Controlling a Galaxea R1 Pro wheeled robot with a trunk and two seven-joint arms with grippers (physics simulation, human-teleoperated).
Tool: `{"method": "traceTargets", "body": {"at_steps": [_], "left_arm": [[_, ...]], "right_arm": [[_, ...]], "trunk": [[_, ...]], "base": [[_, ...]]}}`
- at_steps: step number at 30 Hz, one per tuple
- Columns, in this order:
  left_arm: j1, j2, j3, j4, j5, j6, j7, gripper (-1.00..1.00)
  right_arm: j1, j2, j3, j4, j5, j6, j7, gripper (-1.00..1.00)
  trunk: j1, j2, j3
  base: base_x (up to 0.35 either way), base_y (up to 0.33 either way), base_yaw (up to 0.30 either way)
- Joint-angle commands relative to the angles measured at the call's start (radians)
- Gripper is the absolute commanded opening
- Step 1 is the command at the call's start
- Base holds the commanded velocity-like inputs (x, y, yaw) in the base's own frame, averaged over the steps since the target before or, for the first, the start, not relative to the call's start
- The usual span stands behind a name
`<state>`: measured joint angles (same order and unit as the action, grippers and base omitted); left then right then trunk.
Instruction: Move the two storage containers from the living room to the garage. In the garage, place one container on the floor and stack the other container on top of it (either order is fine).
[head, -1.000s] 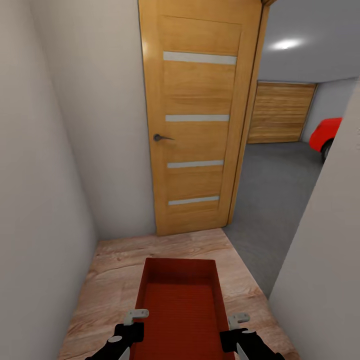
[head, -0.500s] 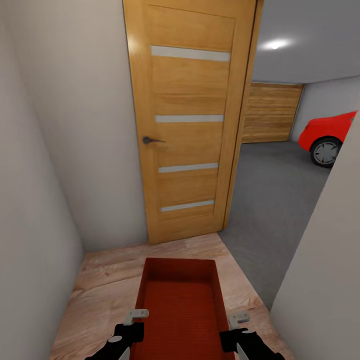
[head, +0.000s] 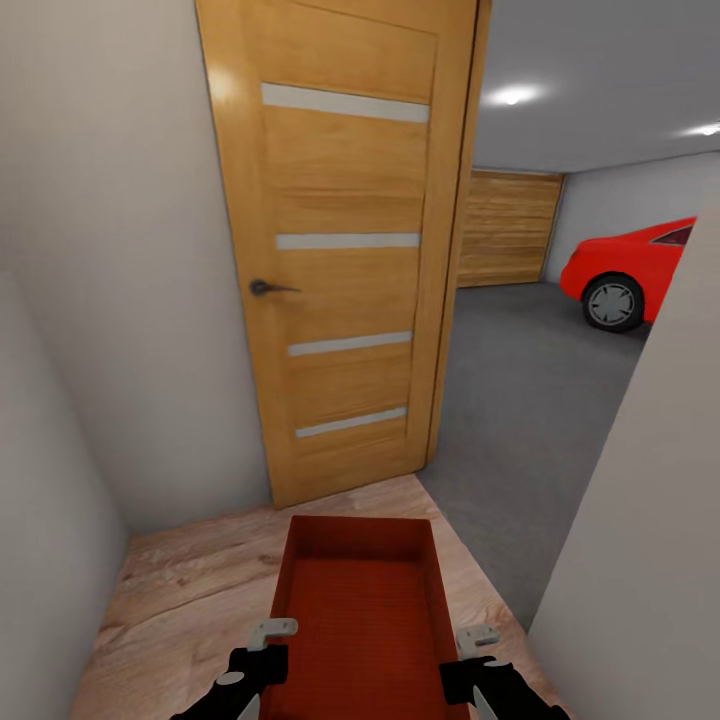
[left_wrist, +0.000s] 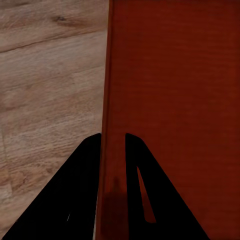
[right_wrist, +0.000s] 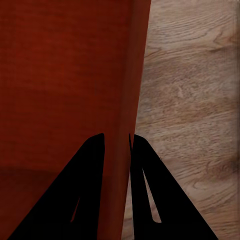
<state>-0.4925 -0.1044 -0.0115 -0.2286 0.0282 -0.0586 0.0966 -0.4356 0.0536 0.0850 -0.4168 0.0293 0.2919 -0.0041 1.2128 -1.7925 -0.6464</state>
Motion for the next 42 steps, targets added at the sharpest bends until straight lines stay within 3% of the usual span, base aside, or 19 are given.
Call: {"method": "traceTargets", "body": {"at_steps": [1,29,42], "left_arm": [[-0.001,0.022,-0.027,0.0,0.005,-0.003,-0.033,-1.0],[-0.001,0.022,-0.027,0.0,0.004,-0.003,-0.034,-1.0],[-0.001,0.022,-0.027,0.0,0.004,-0.003,-0.034,-1.0]], "right_arm": [[0.0,-0.002,0.024,0.0,-0.019,0.006,0.07,-1.0],[0.0,-0.003,0.024,0.0,-0.019,0.006,0.07,-1.0],[0.0,-0.003,0.024,0.0,-0.019,0.007,0.07,-1.0]], "trunk": [[0.0,0.0,-0.001],[0.0,0.0,0.005],[0.0,0.0,0.005]], "base": [[0.094,0.002,-0.055],[0.156,0.101,-0.09],[0.024,0.03,-0.096]]}}
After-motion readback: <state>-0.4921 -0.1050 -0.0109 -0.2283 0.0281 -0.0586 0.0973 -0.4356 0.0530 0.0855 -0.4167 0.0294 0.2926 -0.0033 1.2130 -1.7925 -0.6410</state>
